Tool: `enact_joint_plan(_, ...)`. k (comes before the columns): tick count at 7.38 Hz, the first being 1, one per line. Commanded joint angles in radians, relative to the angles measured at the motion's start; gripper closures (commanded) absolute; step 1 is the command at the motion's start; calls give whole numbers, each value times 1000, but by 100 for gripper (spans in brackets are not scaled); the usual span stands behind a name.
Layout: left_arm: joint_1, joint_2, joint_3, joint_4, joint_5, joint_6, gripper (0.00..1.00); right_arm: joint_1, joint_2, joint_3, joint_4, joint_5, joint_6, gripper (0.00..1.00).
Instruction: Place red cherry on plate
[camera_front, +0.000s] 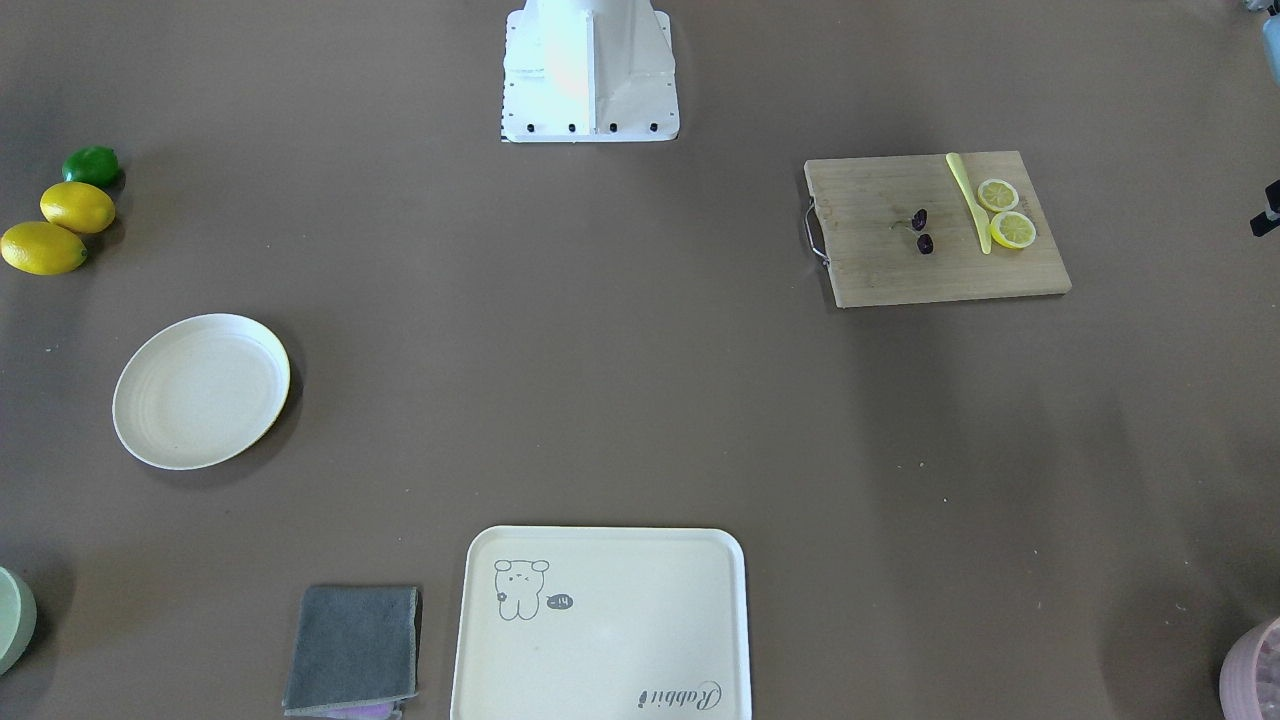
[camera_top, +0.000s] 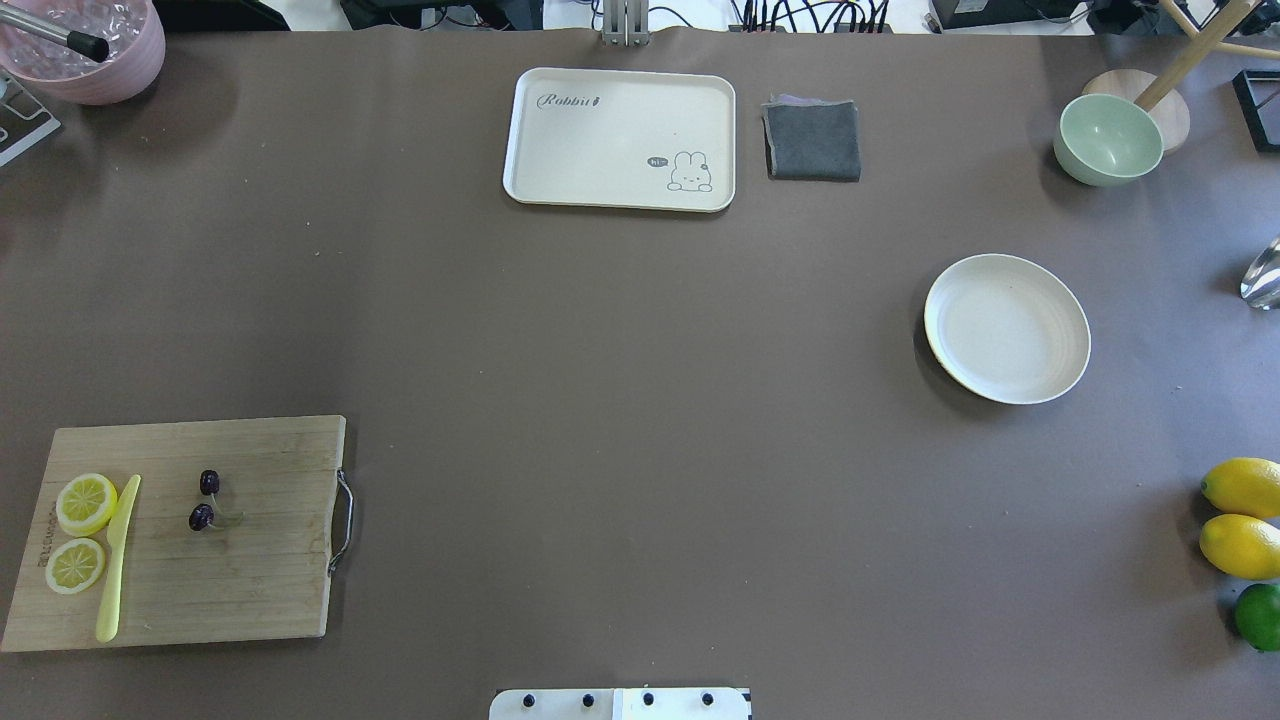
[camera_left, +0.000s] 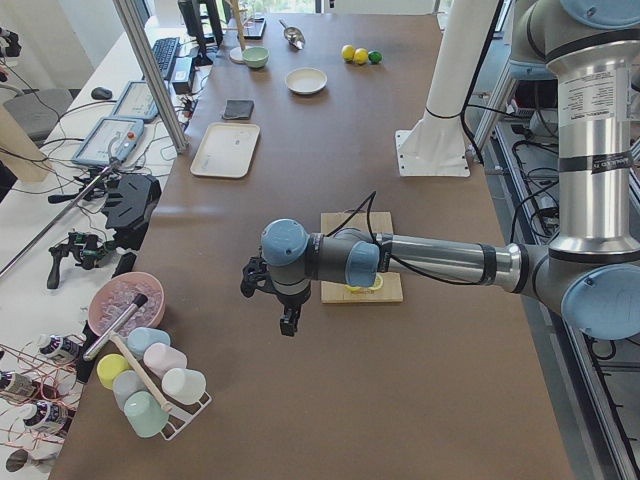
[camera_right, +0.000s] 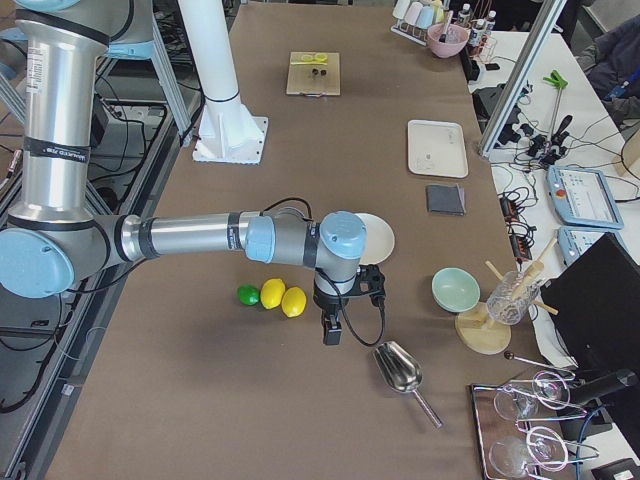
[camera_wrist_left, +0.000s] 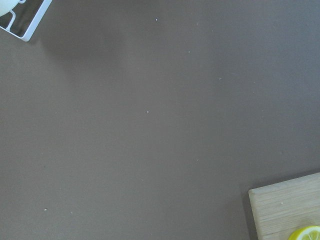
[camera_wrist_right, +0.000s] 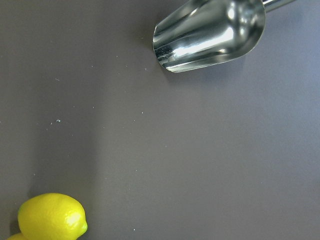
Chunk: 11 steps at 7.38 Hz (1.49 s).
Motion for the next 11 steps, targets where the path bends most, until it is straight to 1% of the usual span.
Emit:
enact_joint_plan(1,3,-2,-4,2,2,1,2,0,1,0,0,1,2,0)
enact_joint_plan(3,0,1,-43,-2,0,1,2,0,1,0,1,-1,9,0)
enact_joint_plan(4,-2,-5,-57,-2,0,-1,2,0,-1,3,43,-2,8,0)
enact_joint_plan(5,-8,-9,-109,-11,0,-1,2,0,-18,2,129,-2,6,0)
enact_joint_plan(6,-27,-35,-123,-70,9,-7,2,0,-21,6,217,4,8,0)
enact_joint_plan(7,-67,-45,-113,-92,9,-5,2,0,-25,-9,327,36,17,0)
enact_joint_plan(8,-105,-78,-102,-107,18,-8,2,5,-16,4,384,56,18,0)
enact_joint_plan(9,-141,-132,-61,-144,65,-11,2,18,-18,5,450,57,32,0)
enact_joint_plan(10,-149,-132,-53,-159,64,7,2,18,-6,8,466,57,61,0)
enact_joint_plan(11,-149,-114,-33,-254,63,6,2,18,29,6,466,56,134,0)
